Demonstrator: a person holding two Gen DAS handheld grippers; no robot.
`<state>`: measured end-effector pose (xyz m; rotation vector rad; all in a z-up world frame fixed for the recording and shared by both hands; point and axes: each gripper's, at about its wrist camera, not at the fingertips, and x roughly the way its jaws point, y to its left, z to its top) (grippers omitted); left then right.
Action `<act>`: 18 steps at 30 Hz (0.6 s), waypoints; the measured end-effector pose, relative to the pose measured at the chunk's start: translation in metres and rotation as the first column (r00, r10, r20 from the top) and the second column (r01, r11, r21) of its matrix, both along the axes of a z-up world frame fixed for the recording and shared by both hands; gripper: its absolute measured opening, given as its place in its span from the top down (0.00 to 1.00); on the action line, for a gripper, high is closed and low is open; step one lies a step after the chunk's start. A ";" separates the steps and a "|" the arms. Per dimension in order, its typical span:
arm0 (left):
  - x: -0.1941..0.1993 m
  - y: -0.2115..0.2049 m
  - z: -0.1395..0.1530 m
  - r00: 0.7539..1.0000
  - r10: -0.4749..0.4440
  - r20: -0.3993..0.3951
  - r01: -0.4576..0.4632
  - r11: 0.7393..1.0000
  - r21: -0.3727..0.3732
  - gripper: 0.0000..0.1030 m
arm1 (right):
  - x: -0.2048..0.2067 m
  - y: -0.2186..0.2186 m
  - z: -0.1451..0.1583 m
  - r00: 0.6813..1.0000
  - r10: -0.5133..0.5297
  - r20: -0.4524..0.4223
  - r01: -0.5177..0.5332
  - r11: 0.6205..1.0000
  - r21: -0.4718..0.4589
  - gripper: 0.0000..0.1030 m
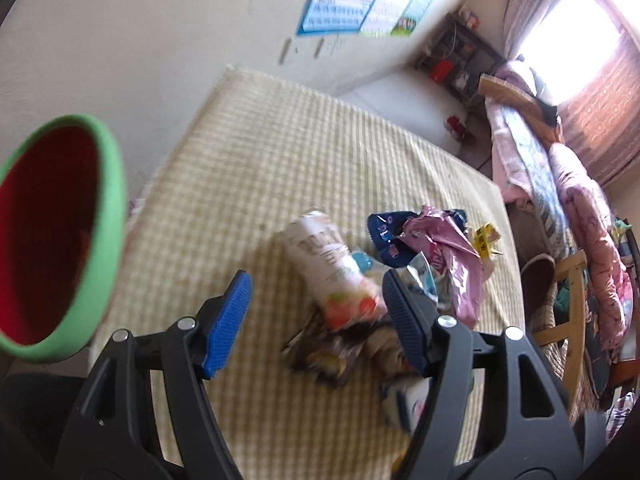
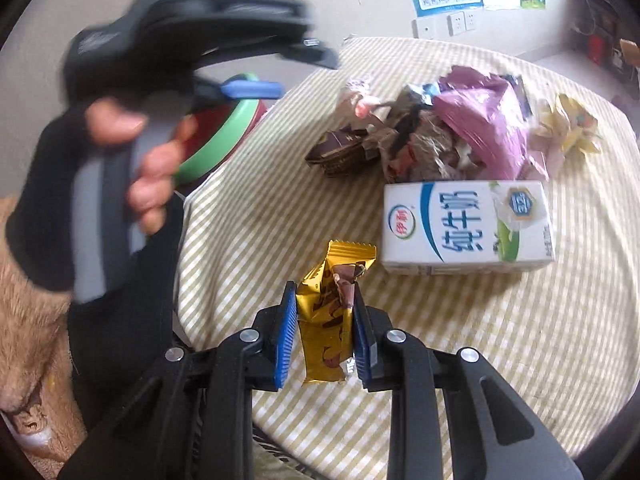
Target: Collect trash
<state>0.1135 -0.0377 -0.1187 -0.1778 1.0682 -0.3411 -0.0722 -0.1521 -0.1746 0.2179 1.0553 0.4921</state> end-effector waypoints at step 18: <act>0.010 -0.022 -0.011 0.999 -0.044 0.003 0.043 0.995 0.094 0.72 | 0.008 0.008 -0.011 0.998 0.058 -0.005 -0.058 0.998 0.030 0.66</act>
